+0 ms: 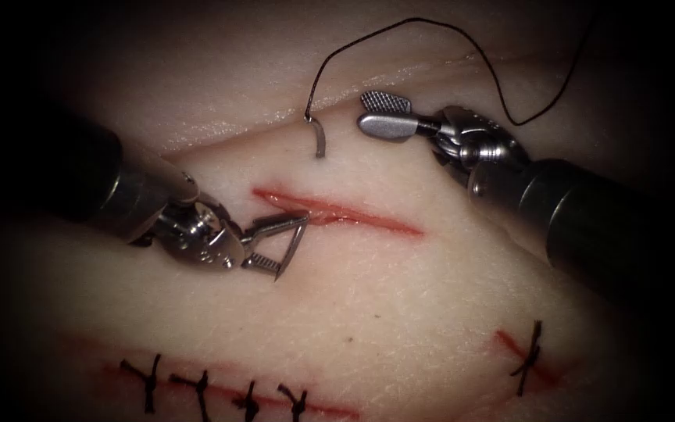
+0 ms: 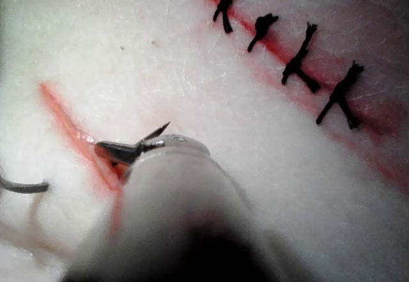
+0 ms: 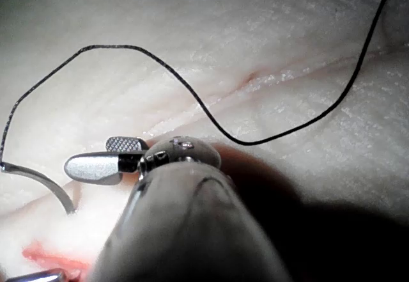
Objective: Wound Closure
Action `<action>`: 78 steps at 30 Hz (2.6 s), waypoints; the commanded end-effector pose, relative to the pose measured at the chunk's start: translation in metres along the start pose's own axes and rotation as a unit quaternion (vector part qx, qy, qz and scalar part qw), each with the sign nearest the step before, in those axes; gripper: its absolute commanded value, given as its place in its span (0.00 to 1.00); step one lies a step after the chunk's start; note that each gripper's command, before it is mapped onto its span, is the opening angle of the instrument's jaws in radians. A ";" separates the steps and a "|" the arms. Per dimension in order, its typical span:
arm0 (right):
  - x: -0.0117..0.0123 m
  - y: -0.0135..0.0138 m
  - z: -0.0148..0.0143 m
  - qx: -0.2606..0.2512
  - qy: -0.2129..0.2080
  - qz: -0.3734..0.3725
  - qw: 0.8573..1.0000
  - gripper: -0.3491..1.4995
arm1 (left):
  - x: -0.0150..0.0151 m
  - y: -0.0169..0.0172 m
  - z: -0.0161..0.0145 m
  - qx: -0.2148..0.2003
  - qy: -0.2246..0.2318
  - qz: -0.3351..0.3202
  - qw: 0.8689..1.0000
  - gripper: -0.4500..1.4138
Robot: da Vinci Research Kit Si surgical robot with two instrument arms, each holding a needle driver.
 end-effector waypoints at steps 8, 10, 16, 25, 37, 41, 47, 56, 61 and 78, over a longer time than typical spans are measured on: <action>-0.0010 0.0007 0.0007 0.002 0.002 0.000 1.000 0.81 | 0.0003 0.0008 0.0013 0.002 -0.004 0.027 1.000 0.54; -0.0011 0.0008 0.0007 0.002 0.004 0.002 1.000 0.81 | 0.0003 0.0008 0.0013 0.002 -0.004 0.027 1.000 0.43; -0.0015 0.0010 0.0010 0.002 0.005 0.008 1.000 0.79 | 0.0002 0.0007 0.0010 -0.014 0.000 0.025 1.000 0.00; -0.0020 0.0013 0.0011 0.002 0.005 0.013 1.000 0.75 | 0.0016 0.0000 -0.0005 -0.051 0.095 -0.122 0.987 0.00; -0.0030 0.0015 0.0012 0.004 0.007 0.025 1.000 0.74 | 0.0033 -0.0010 -0.0030 -0.094 0.241 -0.358 0.897 0.00; -0.0029 0.0012 0.0005 0.004 -0.004 0.026 1.000 0.73 | 0.0043 -0.0015 -0.0039 -0.112 0.252 -0.392 0.878 0.00; -0.0030 0.0005 -0.0009 -0.002 -0.018 0.027 0.999 0.72 | 0.0067 -0.0024 -0.0057 -0.141 0.265 -0.445 0.844 0.00; -0.0042 -0.0036 -0.0010 -0.018 -0.072 -0.020 0.997 0.63 | 0.0096 -0.0046 -0.0085 -0.163 0.286 -0.516 0.791 0.00; -0.0035 -0.0064 -0.0008 -0.016 -0.086 -0.066 0.994 0.20 | 0.0102 -0.0057 -0.0098 -0.159 0.284 -0.523 0.788 0.00; -0.0018 -0.0072 -0.0009 -0.049 -0.136 -0.130 0.981 0.00 | 0.0141 -0.0053 -0.0126 -0.178 0.277 -0.551 0.767 0.00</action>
